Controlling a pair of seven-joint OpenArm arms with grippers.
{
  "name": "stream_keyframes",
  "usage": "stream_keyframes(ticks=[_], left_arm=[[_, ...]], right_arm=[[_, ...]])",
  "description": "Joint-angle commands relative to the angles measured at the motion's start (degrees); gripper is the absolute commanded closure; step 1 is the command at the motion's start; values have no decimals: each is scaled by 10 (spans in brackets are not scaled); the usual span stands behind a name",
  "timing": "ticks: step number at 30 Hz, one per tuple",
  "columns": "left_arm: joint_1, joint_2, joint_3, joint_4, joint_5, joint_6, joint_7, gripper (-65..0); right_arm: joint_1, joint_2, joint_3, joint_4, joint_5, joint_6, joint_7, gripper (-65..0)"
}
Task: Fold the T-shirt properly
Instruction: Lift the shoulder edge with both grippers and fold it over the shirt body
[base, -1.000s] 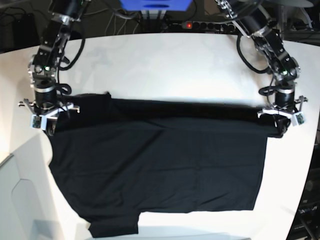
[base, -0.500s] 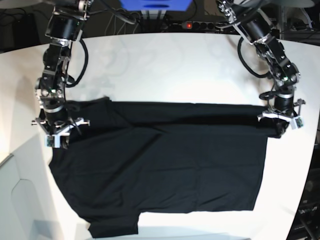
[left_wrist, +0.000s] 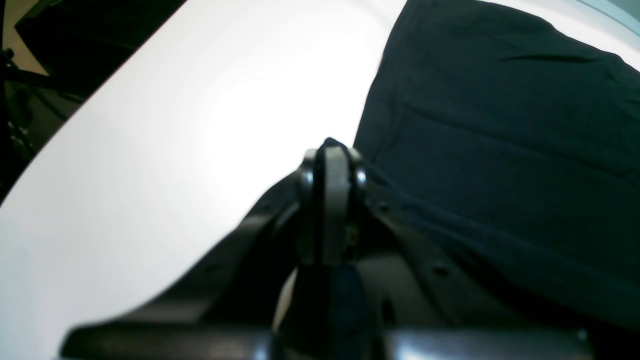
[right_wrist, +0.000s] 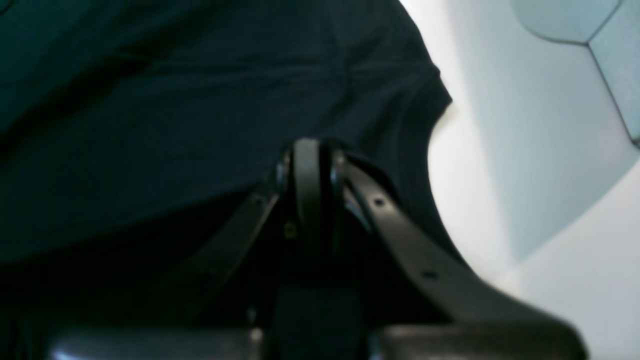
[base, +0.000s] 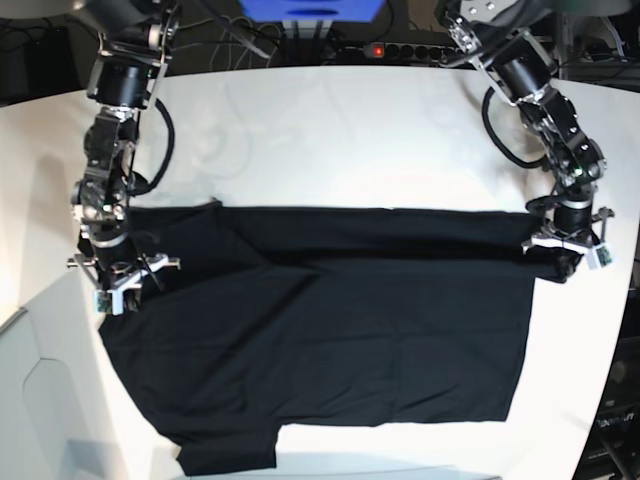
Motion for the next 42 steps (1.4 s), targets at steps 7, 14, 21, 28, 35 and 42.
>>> stream_keyframes(ticks=[7, 14, 21, 28, 35, 42], left_arm=[[-18, -10, -1, -17, -7, 0, -16, 0], [-28, -10, -1, -47, -7, 0, -16, 0], [-44, -10, -1, -51, -6, 0, -16, -1], [-47, -24, 31, -51, 3, 5, -7, -156], [-46, -29, 37, -39, 1, 5, 11, -339], [9, -12, 6, 29, 0, 0, 15, -340]], right_arm=[[28, 5, 0, 2, 6, 5, 17, 0], [44, 6, 0, -28, 6, 5, 17, 0], [48, 6, 0, -29, 6, 5, 16, 0], [47, 6, -1, -29, 6, 5, 12, -76], [44, 6, 3, -15, 6, 5, 2, -386], [-10, 6, 3, 88, 6, 5, 0, -410]])
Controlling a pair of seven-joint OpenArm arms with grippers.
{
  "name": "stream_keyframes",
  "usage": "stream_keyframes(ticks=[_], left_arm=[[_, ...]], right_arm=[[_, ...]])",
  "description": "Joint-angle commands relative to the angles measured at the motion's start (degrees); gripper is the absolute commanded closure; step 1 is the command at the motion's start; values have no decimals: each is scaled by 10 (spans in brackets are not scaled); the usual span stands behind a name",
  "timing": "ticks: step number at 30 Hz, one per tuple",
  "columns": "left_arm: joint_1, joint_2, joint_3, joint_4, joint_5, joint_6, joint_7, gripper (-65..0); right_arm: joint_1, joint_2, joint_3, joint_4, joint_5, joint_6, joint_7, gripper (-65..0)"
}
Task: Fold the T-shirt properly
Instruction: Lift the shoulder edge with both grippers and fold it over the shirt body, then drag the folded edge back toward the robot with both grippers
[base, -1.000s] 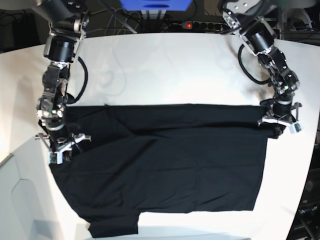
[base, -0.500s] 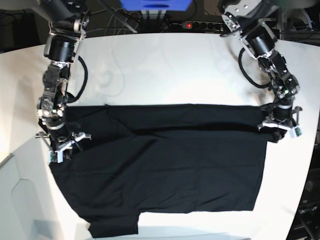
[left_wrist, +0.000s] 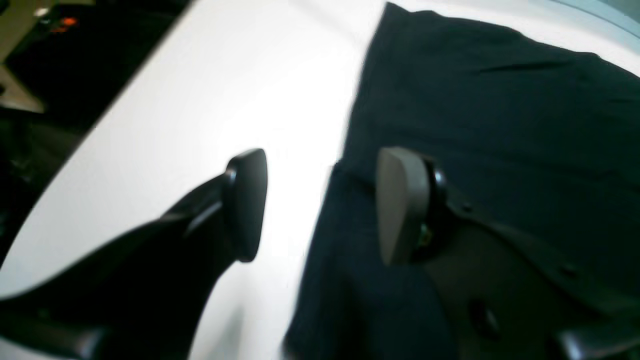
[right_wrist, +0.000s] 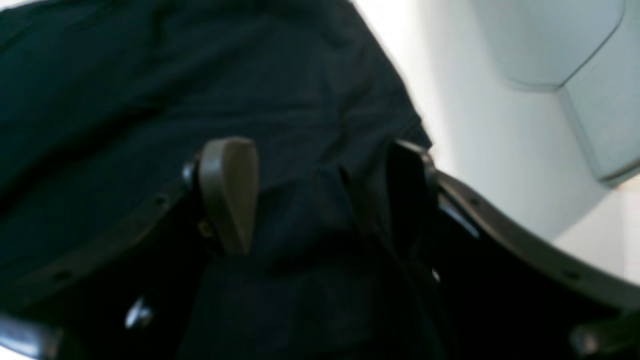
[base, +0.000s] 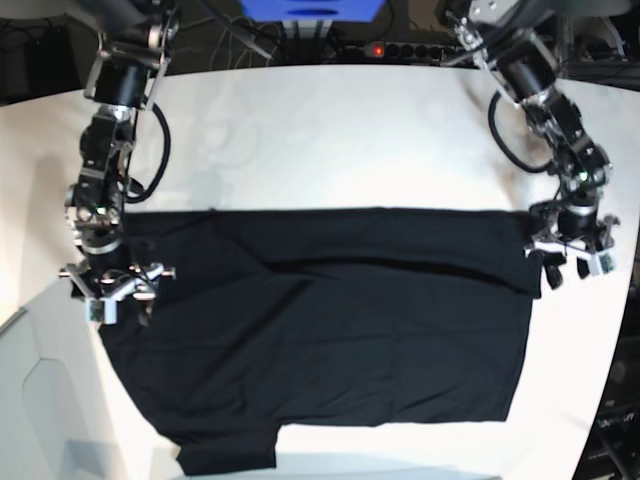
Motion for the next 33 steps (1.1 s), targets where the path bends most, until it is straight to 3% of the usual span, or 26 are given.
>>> stream_keyframes(ticks=[1, 9, 18, 21, 24, 28, 33], left_arm=[[1, -1, -6, 1, -2, 0, -7, -341], [16, 0, -14, -82, -2, 0, -12, -341], [7, 2, -9, -99, -2, -1, -10, -327], [8, 2, -9, -99, -3, -1, -9, -195], [8, 2, -9, -99, -3, -1, -8, -2], [11, 2, -9, -99, -3, -1, -8, -24], [17, 2, -10, -99, -3, -1, -8, 0]], right_arm=[[-2, 5, 1, 21, 4, 5, 11, -410], [-98, 4, 7, 103, 4, 5, 12, -412], [-124, 4, 84, 129, 5, 5, 12, -415], [-119, 5, 112, 100, 5, 5, 12, -415], [-113, 14, 113, 70, 5, 5, 11, -415], [-108, 17, 112, 17, 5, 5, 12, -415], [-92, 17, 116, -39, 5, 5, 12, -411]])
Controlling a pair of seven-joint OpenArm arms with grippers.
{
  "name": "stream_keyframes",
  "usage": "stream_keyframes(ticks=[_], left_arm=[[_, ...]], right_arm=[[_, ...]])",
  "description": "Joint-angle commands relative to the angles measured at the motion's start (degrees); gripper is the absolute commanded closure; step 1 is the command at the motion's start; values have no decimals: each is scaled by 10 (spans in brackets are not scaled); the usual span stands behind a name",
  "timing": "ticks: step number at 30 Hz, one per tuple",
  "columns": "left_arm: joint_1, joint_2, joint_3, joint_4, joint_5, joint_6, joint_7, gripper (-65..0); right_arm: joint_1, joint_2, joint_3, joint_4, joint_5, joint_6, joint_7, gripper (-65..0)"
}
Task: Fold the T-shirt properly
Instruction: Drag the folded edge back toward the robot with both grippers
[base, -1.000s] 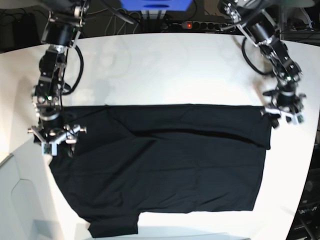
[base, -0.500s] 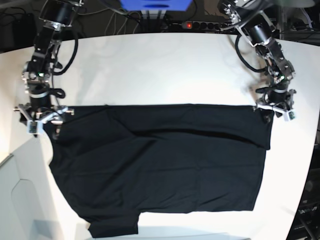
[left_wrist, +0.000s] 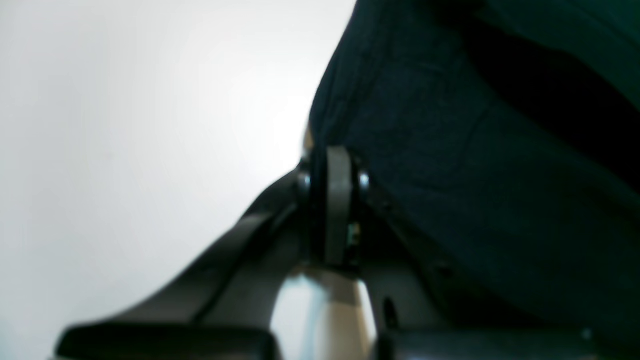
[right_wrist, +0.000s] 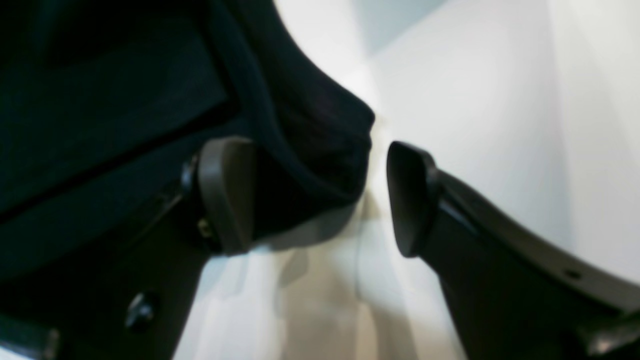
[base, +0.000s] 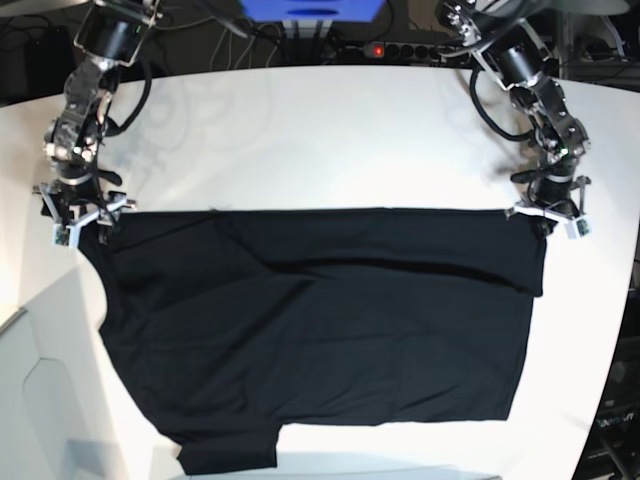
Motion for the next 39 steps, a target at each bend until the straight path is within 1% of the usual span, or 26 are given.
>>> stream_keyframes(ticks=[1, 5, 7, 8, 14, 15, 18, 20, 23, 26, 30, 33, 35, 37, 39], left_arm=[[-4, -8, -3, 7, 1, 0, 2, 0], [-3, -8, -5, 7, 1, 0, 2, 0], [-3, -9, -5, 7, 1, 0, 2, 0], [-3, -9, -5, 7, 1, 0, 2, 0], [8, -11, -5, 8, 1, 0, 2, 0], [9, -11, -5, 8, 1, 0, 2, 0], [21, -13, -5, 12, 1, 0, 2, 0], [29, -13, -6, 21, 1, 0, 2, 0], [40, -14, -6, 40, 1, 0, 3, 0], [56, -10, -7, 82, 1, 0, 3, 0], [69, -8, -7, 149, 1, 0, 4, 0], [64, -8, -7, 176, 1, 0, 18, 0], [53, -9, -7, 189, 0, 0, 47, 0], [32, -15, -7, 195, -21, 0, 80, 0], [18, -25, -7, 199, -43, 0, 117, 0]], right_arm=[[7, 11, 0, 3, 5, 5, 14, -411], [5, 18, -2, -15, 5, 5, 14, -407], [4, 19, -3, -28, 5, 5, 14, -370], [4, 20, -3, -34, 5, 5, 14, -335], [1, 20, 0, -48, 5, 5, 11, -40], [1, 20, 0, -47, 5, 5, 11, 0], [-12, 22, -1, -39, 4, 5, 11, 0], [-21, 30, -1, -15, 5, 5, 10, 0], [-35, 31, -2, 29, 5, 5, 10, 0], [-50, 30, -3, 85, 5, 5, 10, 0], [-49, 29, -4, 148, 5, 5, 4, 0], [-28, 32, -9, 178, 5, 5, -38, 0], [0, 37, -24, 186, 5, 5, -71, 0], [24, 49, -37, 187, 5, 5, -100, 0], [50, 53, -48, 187, 5, 5, -123, 0]])
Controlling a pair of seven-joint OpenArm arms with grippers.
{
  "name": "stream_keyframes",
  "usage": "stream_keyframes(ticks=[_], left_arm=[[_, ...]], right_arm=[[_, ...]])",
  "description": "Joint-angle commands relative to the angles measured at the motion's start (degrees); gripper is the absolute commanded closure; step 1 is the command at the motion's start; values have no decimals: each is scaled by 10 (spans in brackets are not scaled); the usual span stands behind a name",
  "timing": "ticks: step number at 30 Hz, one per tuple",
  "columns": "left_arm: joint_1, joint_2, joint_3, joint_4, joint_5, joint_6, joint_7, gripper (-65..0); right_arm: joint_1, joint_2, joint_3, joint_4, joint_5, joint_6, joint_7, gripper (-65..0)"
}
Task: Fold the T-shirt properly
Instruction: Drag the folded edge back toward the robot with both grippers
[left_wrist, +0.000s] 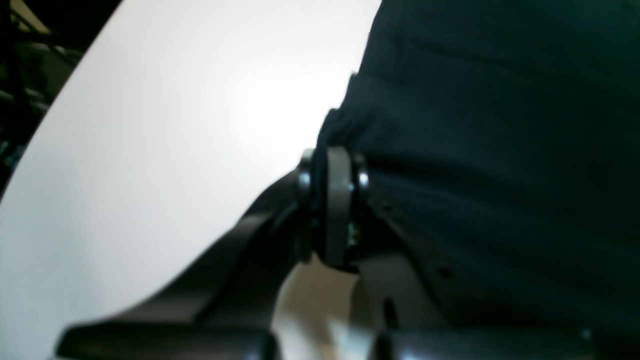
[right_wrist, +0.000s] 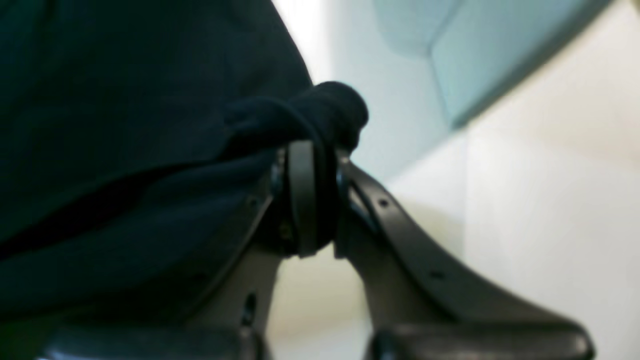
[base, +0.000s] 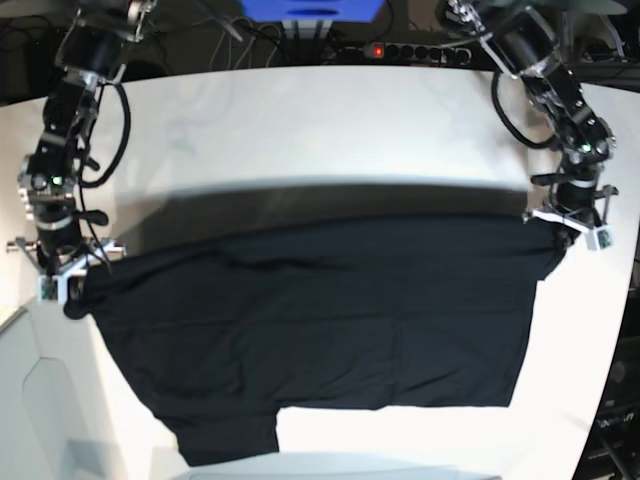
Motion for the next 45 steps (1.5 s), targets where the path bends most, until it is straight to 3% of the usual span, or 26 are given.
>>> stream_keyframes(ticks=[1, 4, 9, 19, 29, 38, 45], left_arm=[[-13, -20, -3, 15, -14, 6, -2, 0], [-29, -28, -3, 15, -40, 6, 32, 0], [-25, -36, -3, 13, -46, 6, 40, 0], [49, -33, -47, 8, -48, 6, 37, 0], [5, -35, -46, 34, -47, 6, 43, 0], [75, -32, -47, 28, -48, 6, 43, 0], [134, 4, -82, 27, -48, 5, 37, 0]], right_arm=[[17, 9, 0, 11, -3, -3, -1, 0], [47, 9, 0, 12, -3, -3, -35, 0], [52, 20, -1, 12, -3, -3, -88, 0], [-33, 29, 3, 31, -3, -3, -72, 0], [2, 24, -9, 68, -3, -3, -64, 0], [-102, 20, 12, 68, -3, -3, -57, 0], [-178, 19, 13, 68, -1, -3, -56, 0]])
